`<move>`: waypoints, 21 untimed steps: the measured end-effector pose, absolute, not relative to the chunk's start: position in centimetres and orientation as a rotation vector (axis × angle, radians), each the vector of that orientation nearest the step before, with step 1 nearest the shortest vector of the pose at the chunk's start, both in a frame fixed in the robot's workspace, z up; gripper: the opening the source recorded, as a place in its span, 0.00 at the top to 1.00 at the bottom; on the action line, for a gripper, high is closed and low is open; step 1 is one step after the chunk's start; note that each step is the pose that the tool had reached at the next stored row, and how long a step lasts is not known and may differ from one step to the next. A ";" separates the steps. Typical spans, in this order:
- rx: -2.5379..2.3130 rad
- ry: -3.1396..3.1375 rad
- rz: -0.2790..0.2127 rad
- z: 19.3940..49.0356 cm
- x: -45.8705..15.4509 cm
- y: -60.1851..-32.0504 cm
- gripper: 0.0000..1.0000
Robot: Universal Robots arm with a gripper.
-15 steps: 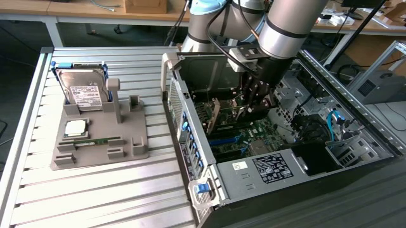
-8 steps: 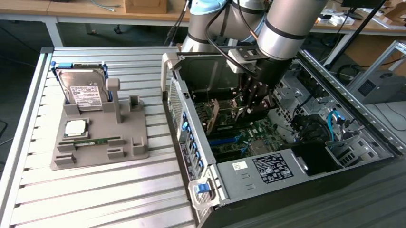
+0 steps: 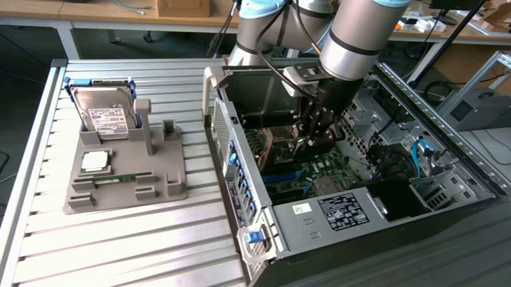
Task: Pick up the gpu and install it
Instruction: 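Insert the gpu into the slot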
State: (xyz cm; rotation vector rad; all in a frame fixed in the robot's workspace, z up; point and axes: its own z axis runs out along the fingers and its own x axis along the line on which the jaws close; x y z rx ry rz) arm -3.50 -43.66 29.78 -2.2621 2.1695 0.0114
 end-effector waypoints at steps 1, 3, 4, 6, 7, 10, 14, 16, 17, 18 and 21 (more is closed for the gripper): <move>-2.263 2.170 0.011 29.4 -3.6 -43.7 0.73; -2.262 2.170 0.011 29.4 -3.6 -43.7 0.73; -2.262 2.170 0.011 29.4 -3.6 -43.7 0.73; -2.262 2.170 0.011 29.3 -3.6 -43.7 0.73; -2.262 2.170 0.011 29.3 -3.6 -43.7 0.73; -2.263 2.170 0.011 29.2 -3.7 -43.8 0.73; -2.263 2.170 0.010 29.1 -3.8 -43.8 0.73; -2.256 2.177 0.011 29.1 -3.8 -43.8 0.73; -2.254 2.179 0.010 29.1 -3.8 -43.8 0.73; -2.254 2.179 0.010 29.1 -3.8 -43.8 0.73; -2.254 2.179 0.011 29.1 -3.8 -43.8 0.73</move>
